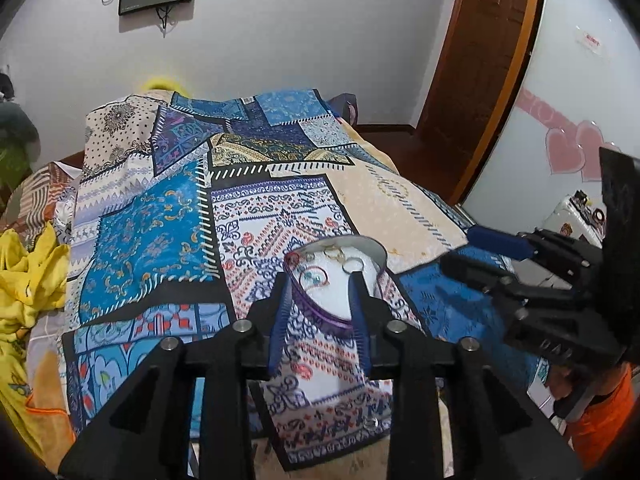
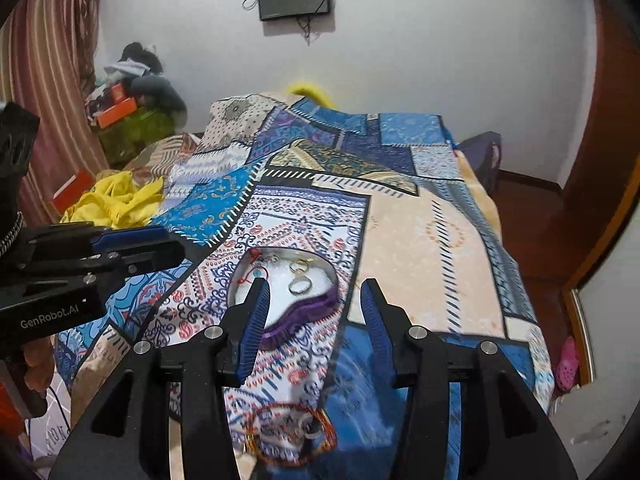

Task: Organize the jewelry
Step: 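Open both grippers and withdraw them from the tin toward the orange beaded bracelet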

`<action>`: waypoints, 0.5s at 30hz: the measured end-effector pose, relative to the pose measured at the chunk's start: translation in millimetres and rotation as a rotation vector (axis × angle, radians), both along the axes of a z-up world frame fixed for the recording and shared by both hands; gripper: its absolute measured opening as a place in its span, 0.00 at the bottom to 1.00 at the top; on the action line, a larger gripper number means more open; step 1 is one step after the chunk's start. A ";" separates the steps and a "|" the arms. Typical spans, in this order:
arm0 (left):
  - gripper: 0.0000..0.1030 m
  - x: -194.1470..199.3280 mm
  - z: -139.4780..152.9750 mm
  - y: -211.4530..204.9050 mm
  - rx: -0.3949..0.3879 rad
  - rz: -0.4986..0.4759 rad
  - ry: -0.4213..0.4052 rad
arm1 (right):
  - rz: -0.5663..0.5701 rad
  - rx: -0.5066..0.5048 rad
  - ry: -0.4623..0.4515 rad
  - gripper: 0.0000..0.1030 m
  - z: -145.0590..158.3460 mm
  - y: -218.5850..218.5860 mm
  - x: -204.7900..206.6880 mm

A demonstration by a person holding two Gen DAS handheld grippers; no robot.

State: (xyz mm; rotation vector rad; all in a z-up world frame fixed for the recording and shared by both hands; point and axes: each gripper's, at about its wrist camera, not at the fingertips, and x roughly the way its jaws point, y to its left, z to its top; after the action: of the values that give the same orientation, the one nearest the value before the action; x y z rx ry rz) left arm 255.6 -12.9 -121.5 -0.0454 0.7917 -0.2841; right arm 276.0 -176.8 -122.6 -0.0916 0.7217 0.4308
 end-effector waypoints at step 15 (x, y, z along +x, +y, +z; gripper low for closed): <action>0.30 -44.2 -26.3 -27.8 0.013 -0.065 0.092 | -0.070 -0.009 0.025 0.43 -13.1 -26.4 -46.1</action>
State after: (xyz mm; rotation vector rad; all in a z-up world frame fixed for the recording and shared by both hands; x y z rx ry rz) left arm 211.4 -40.7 -147.8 -0.0205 0.8874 -0.3401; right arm 230.0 -203.1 -135.8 -0.0689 0.7497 0.3622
